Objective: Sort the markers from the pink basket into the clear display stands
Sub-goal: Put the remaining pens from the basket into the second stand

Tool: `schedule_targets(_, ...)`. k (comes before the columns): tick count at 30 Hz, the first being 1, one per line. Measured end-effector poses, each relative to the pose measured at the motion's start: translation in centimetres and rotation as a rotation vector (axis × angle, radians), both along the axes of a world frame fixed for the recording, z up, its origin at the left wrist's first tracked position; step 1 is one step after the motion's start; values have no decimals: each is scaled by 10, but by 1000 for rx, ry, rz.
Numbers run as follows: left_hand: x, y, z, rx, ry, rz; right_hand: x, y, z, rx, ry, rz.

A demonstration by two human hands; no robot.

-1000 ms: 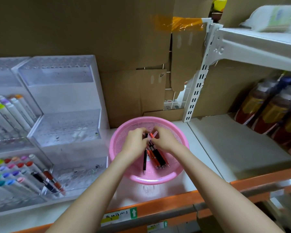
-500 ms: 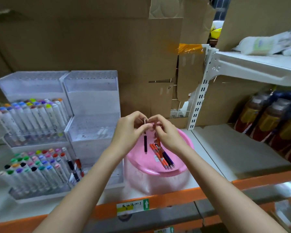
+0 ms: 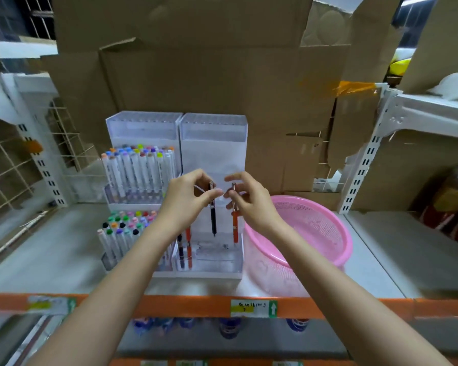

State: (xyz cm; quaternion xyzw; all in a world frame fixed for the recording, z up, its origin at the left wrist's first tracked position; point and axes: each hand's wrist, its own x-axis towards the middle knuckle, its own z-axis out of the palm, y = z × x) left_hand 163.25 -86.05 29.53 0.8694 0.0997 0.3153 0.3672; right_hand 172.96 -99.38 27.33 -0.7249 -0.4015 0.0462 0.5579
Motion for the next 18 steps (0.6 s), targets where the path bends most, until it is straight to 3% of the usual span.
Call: schedule_targets(18, -21, 29, -19, -32, 138, -69, -31, 31, -25, -44, 14, -90)
